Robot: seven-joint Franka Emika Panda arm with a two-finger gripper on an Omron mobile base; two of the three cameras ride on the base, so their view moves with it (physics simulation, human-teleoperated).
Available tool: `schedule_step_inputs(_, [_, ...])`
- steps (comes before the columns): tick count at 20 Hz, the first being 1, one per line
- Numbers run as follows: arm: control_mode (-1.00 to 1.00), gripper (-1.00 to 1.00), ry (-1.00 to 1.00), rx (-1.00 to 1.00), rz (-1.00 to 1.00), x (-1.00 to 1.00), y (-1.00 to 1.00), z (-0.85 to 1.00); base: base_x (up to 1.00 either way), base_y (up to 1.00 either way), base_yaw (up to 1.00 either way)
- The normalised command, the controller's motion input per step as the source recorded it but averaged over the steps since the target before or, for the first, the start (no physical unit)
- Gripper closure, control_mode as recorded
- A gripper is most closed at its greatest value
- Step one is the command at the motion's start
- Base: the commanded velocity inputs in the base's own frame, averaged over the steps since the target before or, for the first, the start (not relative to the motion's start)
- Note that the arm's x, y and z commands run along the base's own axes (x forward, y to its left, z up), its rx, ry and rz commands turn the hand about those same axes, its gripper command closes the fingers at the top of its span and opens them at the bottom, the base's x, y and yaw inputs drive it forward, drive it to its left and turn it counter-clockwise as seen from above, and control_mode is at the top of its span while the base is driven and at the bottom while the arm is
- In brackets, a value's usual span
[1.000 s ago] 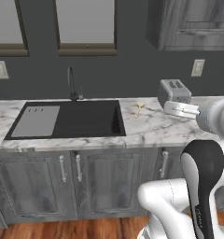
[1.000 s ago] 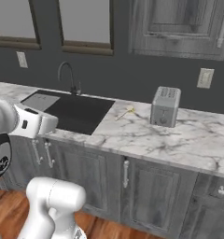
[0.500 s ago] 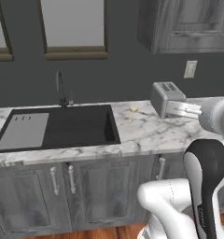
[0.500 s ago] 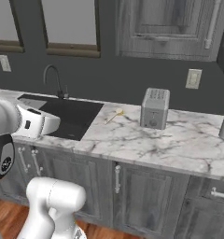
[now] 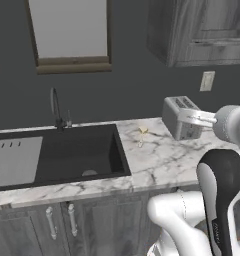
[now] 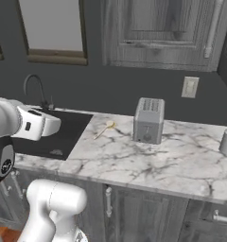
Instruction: Grab the spray bottle from the cabinet, then place it next to the cutting board for sanitizing. Then grab the dish brush from the countertop next to the sink and place it next to the cutting board.
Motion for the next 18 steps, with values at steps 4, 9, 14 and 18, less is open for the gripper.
schedule_step_inputs(4, [1.0, -1.0, 0.0, 0.0, 0.0, 0.0, 0.0, 0.0, 0.53, 0.07, -0.05])
schedule_step_inputs(9, [1.0, -1.0, 0.0, 0.0, 0.0, 0.0, 0.0, 0.0, 0.58, 0.14, -0.06])
schedule_step_inputs(14, [1.0, -1.0, 0.0, 0.0, 0.0, 0.0, 0.0, 0.0, 0.54, 0.05, -0.04])
schedule_step_inputs(18, [-1.0, -1.0, 0.04, 0.0, 0.0, -0.01, 0.0, 0.0, 0.03, 0.02, 0.0])
